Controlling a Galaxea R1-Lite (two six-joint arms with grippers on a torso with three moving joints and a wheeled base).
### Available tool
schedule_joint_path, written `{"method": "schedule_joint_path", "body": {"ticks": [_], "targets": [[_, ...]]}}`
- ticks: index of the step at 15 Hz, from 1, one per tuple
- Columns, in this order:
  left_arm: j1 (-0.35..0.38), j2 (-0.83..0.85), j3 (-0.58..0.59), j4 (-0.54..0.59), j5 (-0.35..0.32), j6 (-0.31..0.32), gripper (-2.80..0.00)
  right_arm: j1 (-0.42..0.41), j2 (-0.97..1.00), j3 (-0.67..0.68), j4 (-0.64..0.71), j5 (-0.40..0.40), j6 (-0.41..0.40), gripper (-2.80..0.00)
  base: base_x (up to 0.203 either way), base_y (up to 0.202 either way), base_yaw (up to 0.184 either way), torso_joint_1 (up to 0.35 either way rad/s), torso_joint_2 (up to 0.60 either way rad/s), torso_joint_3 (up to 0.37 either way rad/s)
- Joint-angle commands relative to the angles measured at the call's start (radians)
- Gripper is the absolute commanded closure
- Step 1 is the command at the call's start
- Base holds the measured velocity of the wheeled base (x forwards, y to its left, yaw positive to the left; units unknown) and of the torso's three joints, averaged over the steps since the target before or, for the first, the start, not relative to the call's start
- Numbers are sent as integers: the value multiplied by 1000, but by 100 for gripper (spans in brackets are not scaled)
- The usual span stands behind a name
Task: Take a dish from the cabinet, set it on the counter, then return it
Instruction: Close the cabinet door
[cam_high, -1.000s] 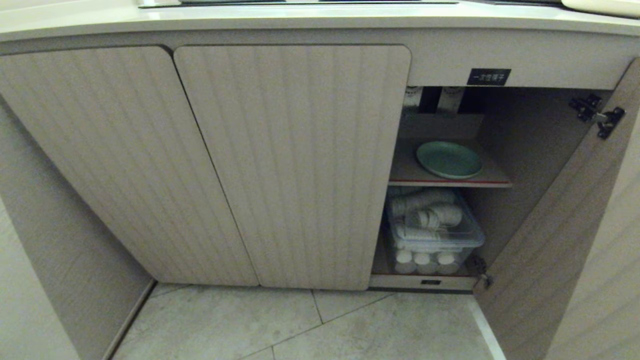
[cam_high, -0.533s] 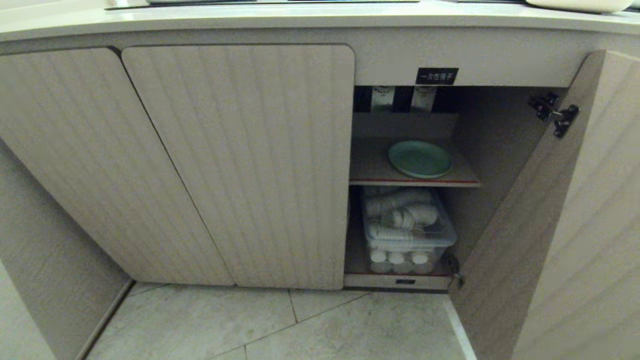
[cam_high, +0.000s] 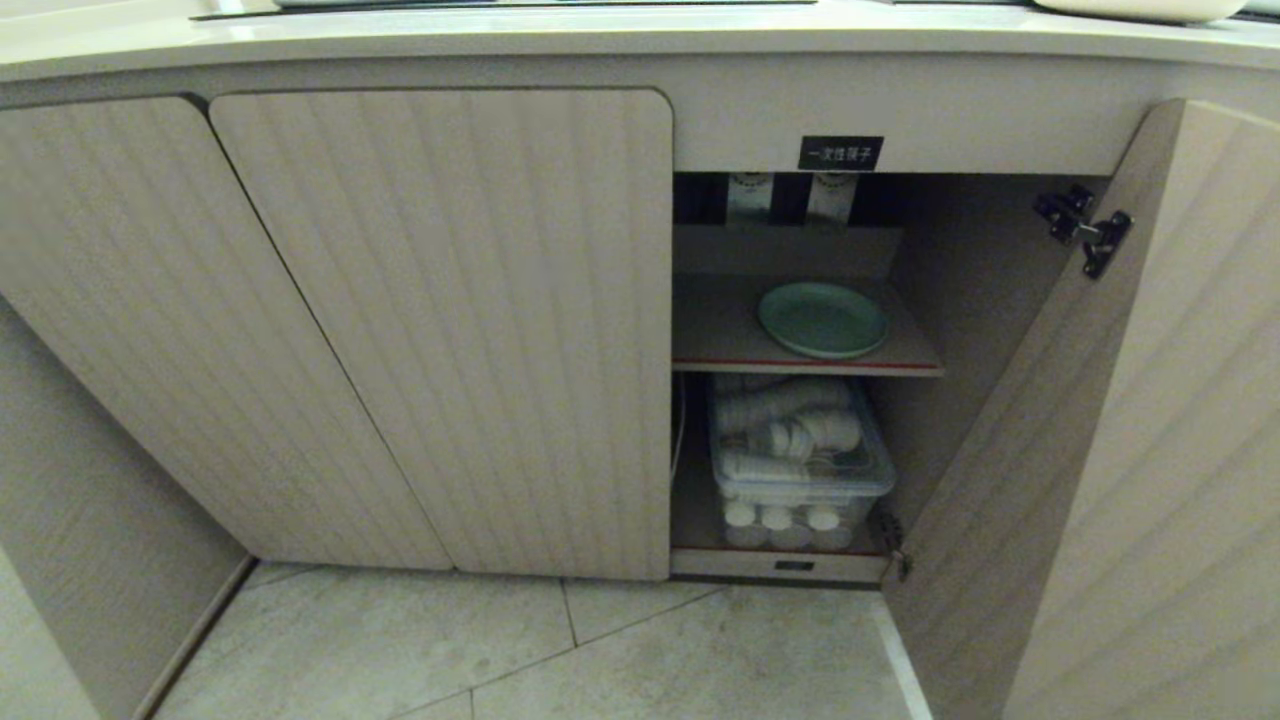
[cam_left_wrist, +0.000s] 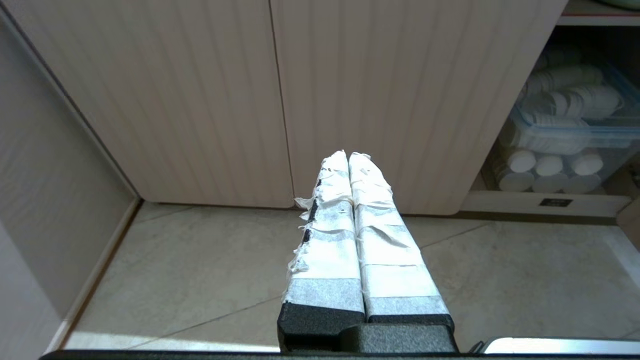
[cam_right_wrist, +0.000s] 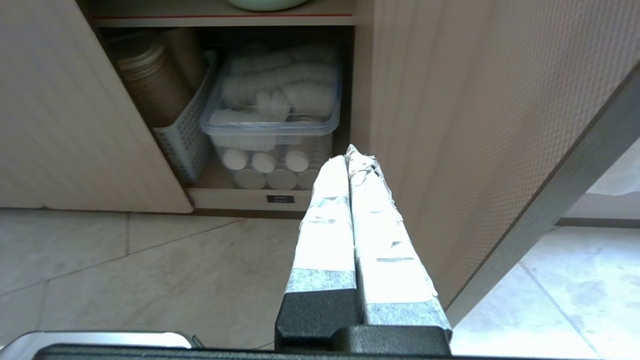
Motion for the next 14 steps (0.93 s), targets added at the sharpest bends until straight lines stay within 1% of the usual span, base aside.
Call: {"method": "schedule_joint_path", "body": {"ticks": [1, 14], "targets": [[0, 0, 0, 0, 0, -1, 0, 1, 1, 0, -1, 0, 0, 0, 0, 0, 0, 0, 0, 0], [0, 0, 0, 0, 0, -1, 0, -1, 1, 0, 3, -3, -10, 0, 0, 0, 0, 0, 0, 0]]}}
